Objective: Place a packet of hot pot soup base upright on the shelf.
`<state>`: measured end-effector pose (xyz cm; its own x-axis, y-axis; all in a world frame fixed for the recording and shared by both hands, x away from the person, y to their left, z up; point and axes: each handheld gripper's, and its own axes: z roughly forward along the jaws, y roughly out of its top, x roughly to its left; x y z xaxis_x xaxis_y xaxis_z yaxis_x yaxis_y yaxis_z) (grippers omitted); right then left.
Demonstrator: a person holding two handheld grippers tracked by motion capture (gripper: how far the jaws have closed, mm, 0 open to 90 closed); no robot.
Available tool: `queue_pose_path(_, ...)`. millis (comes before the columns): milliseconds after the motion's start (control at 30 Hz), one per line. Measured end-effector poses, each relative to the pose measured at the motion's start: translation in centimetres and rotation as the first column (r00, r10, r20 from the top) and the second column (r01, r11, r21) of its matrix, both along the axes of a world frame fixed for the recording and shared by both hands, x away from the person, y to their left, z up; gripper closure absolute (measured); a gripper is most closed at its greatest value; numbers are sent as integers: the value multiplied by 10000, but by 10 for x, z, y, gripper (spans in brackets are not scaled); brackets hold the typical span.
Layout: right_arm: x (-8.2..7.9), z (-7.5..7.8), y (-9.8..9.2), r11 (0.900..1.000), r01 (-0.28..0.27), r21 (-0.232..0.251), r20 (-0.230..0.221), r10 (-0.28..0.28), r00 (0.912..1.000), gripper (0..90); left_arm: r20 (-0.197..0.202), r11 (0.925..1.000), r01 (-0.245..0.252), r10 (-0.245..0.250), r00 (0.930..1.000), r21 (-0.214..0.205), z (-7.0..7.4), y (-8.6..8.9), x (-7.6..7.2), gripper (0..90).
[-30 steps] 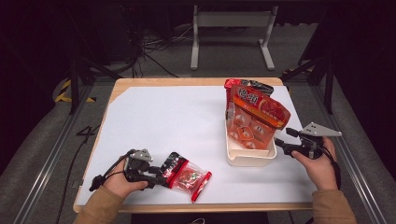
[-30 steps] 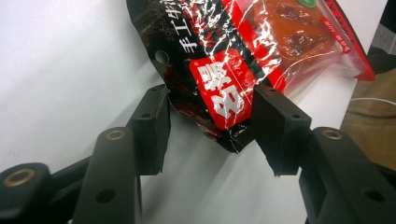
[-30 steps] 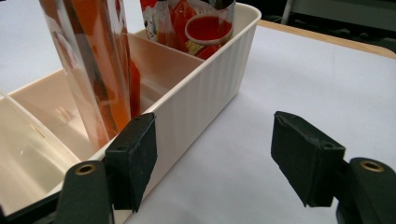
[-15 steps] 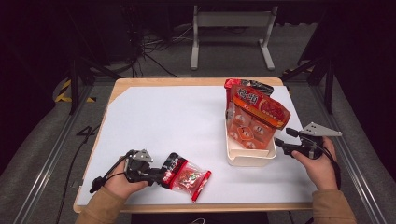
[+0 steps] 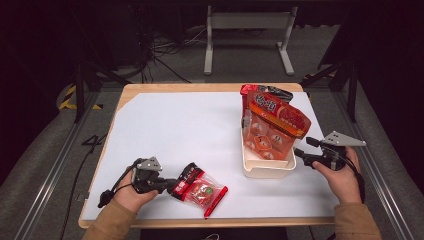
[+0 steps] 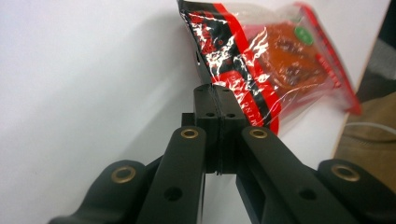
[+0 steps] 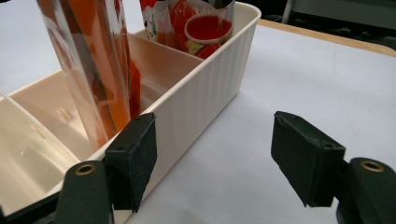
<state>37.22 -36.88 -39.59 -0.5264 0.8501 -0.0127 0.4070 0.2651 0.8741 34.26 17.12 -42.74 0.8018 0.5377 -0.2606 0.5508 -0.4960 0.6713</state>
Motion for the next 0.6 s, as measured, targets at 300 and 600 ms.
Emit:
queue_pose_path(300,0,0,-2,10000,53,67,24,-53,10000,316,209,9841,-43,82,9997,-1776,27,6,-4,900)
queue_pose_path(600,-2,1,-6,9997,131,203,78,-133,9999,314,947,9706,403,-182,9953,-2372,44,4,-9,900)
